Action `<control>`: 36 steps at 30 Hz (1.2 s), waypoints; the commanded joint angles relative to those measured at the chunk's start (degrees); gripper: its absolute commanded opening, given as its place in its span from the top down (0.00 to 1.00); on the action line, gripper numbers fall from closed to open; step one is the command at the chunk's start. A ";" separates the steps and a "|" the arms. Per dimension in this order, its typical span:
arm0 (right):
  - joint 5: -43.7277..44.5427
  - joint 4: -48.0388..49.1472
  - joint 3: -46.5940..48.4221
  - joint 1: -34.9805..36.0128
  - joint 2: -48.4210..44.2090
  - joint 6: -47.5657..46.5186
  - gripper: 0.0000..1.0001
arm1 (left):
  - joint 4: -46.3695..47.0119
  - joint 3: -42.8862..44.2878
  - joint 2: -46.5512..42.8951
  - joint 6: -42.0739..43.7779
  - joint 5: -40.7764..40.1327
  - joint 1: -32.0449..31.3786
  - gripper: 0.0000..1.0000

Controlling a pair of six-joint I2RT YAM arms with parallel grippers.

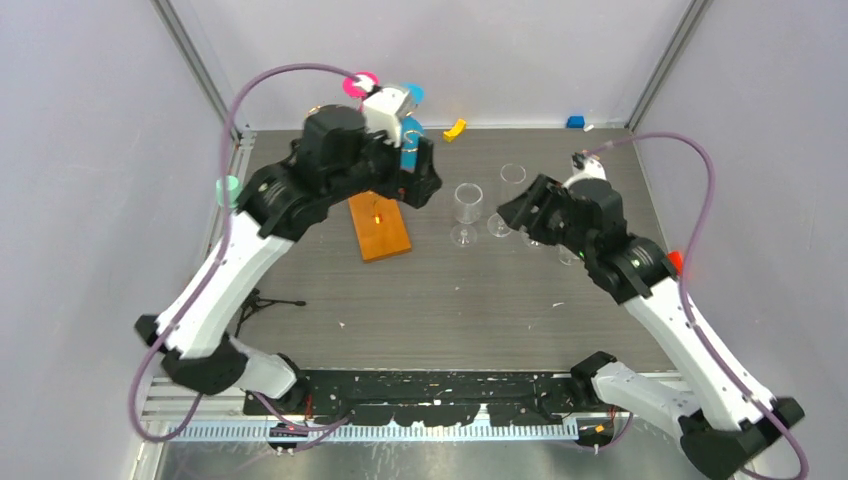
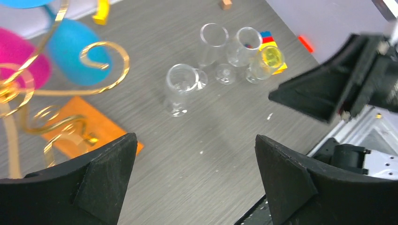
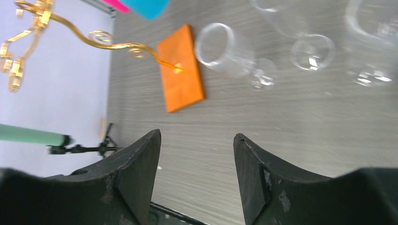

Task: Take the wine glass off the wine glass rack

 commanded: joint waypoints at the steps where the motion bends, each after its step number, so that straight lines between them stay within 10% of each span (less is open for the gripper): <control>1: -10.26 17.97 6.61 0.05 9.44 5.78 0.36 | 4.27 -6.74 -12.27 5.44 -10.53 0.17 0.00; 15: -7.10 40.78 33.09 0.32 45.10 15.28 0.34 | 13.40 -33.66 -43.90 7.06 -26.00 0.17 0.00; 26: -4.05 38.79 48.78 0.23 58.75 14.78 0.30 | 11.57 -35.56 -46.86 8.94 -27.06 0.17 0.00; 36: -7.76 38.70 50.62 -0.15 61.81 17.05 0.48 | 11.78 -36.39 -45.62 8.74 -26.11 0.17 0.00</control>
